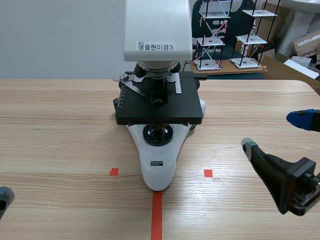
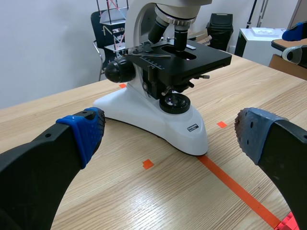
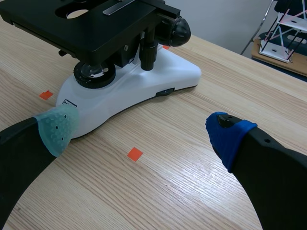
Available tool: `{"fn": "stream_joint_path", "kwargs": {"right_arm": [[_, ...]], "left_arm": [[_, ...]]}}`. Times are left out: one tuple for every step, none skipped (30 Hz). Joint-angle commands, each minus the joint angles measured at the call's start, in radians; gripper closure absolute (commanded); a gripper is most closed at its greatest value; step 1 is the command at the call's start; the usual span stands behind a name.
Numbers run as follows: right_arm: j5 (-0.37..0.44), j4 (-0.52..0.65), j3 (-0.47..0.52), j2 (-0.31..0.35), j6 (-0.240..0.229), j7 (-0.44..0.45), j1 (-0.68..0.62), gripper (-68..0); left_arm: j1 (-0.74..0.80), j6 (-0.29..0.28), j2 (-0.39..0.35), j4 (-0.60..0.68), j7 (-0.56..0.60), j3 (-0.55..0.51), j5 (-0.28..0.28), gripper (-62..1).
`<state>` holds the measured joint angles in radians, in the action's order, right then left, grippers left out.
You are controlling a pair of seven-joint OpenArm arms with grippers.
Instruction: Return to the home posture
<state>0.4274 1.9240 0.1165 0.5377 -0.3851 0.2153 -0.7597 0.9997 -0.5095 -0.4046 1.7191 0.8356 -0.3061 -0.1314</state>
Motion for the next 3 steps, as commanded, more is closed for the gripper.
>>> {"fn": "stream_joint_path", "kwargs": {"right_arm": [[0.007, 0.006, 0.007, 0.002, 0.0, 0.011, 0.009, -57.8], [0.007, 0.006, 0.007, 0.002, 0.0, 0.011, 0.009, -57.8], [0.007, 0.006, 0.007, 0.002, 0.0, 0.011, 0.009, -57.8]], "left_arm": [[0.0, -0.002, 0.0, 0.018, 0.013, -0.004, -0.014, -56.7], [0.0, -0.002, 0.0, 0.018, 0.013, -0.004, -0.014, -56.7], [0.0, -0.002, 0.0, 0.018, 0.013, -0.004, -0.014, -56.7]]}}
